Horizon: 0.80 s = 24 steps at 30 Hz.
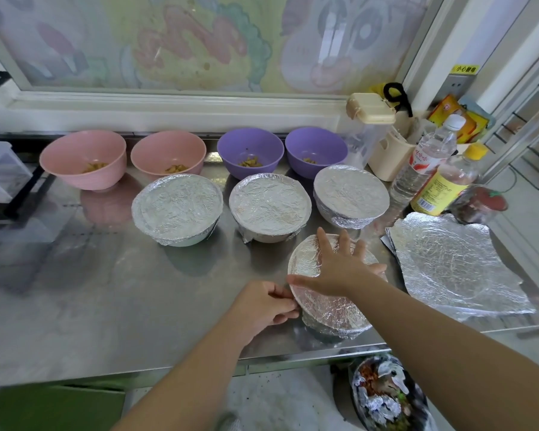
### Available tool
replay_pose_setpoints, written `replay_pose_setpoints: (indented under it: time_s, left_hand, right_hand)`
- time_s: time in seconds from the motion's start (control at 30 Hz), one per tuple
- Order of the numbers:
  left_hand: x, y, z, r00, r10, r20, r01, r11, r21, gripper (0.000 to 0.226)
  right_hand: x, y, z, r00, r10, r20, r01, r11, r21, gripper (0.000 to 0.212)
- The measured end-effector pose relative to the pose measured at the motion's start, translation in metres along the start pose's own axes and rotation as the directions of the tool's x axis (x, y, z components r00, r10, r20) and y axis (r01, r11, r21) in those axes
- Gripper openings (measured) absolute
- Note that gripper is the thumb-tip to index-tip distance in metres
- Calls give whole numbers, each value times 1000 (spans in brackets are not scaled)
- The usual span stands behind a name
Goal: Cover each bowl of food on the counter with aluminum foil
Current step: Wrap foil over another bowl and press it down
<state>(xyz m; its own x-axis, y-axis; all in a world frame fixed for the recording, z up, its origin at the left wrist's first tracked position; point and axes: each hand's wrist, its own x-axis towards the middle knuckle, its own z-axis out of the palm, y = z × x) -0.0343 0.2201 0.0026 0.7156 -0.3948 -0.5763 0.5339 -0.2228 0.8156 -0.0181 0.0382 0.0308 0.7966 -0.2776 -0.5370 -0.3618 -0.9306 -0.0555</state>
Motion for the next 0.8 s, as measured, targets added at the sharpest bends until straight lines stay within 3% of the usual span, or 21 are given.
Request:
replay_pose_setpoints:
  time_s: [0.13,0.37,0.5,0.67,0.8]
  left_hand:
    - [-4,11,1,999,-49,-15,49,998,-32,14]
    - [-16,53,-12,968,-175,180,185,982,-42,22]
    - [-8,63,-11,958,-228,172,220,973,63,44]
    - [-5,68,-10,949,-259,180,242,964,110,42]
    - [-5,65,-17,958,-241,158,244,970,-2,37]
  right_hand:
    - [-1,-1,-1,1000,4,2,-4,1000,-1,141]
    - [0,-2,0,1000,-2,3,2,1000,1,139]
    - [0,-2,2,1000,-4,-4,4,1000,5,138]
    - [0,-2,4,1000,11,-20,-10,1000,9,137]
    - [6,0,1,999,42,27,-42,999,19,151]
